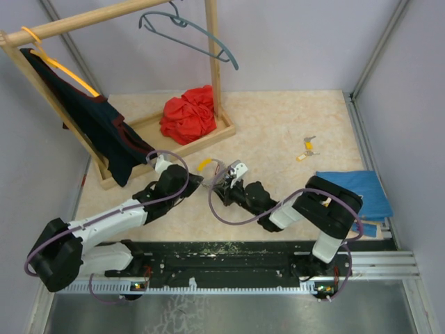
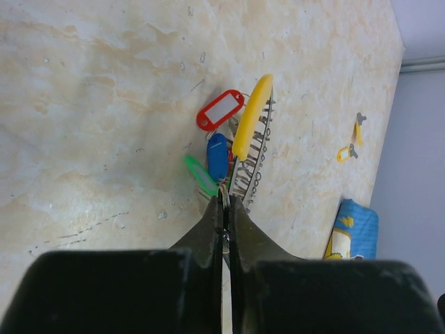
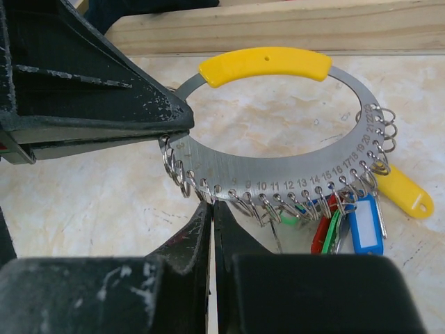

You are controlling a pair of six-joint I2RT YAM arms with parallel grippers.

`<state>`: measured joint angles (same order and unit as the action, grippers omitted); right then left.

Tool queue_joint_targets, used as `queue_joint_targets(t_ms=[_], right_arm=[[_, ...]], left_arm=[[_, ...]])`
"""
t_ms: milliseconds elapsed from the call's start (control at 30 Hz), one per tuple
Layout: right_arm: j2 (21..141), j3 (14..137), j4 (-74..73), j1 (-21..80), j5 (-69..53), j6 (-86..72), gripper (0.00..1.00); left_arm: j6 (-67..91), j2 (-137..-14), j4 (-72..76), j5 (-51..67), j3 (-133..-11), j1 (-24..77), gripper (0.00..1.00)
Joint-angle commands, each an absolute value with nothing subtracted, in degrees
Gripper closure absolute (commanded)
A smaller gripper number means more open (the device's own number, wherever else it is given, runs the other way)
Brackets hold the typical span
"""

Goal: Put the keys on the keyring

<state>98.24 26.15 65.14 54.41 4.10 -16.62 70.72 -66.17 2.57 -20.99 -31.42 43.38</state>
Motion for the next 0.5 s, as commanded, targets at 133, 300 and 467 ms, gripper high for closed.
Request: queue_joint_targets(t_ms=[133, 300, 467], right_arm=[[89.0, 25.1, 60.3, 55.0, 1.7, -14.1, 1.0], [84.4, 28.3, 45.1, 53.7, 0.4, -12.6, 1.0], [81.9, 32.3, 32.4, 52.6, -1.3, -10.0, 1.0]], left_arm=[[69.0, -64.5, 5.5, -19.0, -31.4, 44.1, 0.98], [66.1, -63.7, 5.3, -19.1, -30.2, 44.1, 0.81], [62.4, -61.0, 7.0, -18.6, -27.2, 44.2, 0.49]])
